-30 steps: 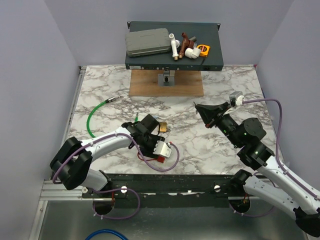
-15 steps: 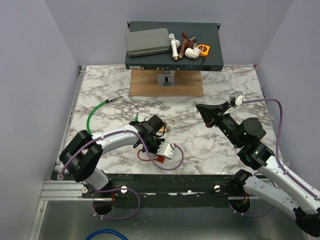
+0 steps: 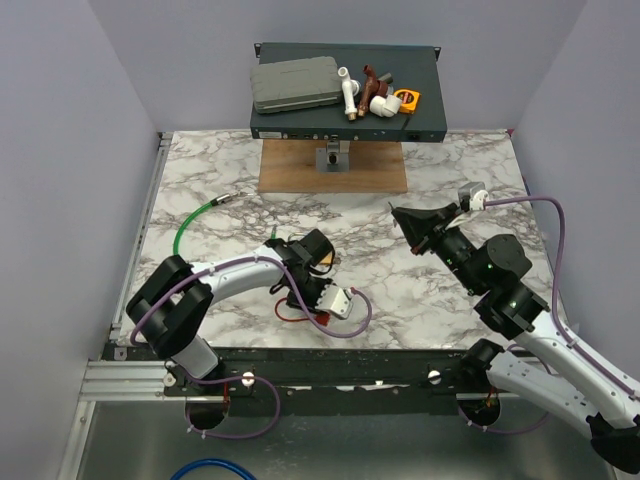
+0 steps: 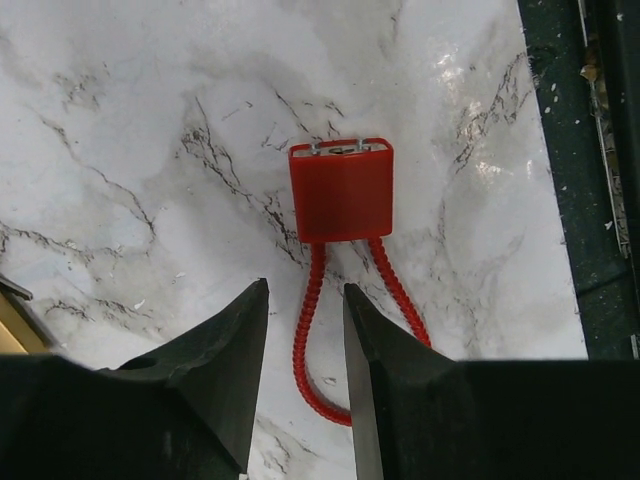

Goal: Unlock with the key
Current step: Move the lock to the center of the board.

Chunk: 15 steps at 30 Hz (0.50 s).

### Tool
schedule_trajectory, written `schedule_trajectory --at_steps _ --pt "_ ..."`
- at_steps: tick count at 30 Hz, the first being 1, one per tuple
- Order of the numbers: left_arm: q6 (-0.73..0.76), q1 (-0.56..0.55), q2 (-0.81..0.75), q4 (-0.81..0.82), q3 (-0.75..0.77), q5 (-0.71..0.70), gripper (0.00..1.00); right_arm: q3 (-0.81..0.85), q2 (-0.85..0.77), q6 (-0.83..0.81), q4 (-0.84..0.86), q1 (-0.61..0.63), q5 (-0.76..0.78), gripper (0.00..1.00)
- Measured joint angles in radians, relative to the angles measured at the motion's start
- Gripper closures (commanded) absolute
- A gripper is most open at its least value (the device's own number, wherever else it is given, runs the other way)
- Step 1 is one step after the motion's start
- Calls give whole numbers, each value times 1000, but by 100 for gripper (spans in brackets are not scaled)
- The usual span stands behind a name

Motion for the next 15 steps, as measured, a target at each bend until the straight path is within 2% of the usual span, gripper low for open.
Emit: schedule_trajectory --at_steps 7,11,15 --pt "-12 -32 11 -5 0 -6 74 14 1 -4 -7 0 5 99" --pt "-61 -78 68 21 32 -55 91 18 1 -7 -22 0 6 99" --pt "-107 -95 98 61 64 -84 98 29 -3 -10 -35 0 13 99"
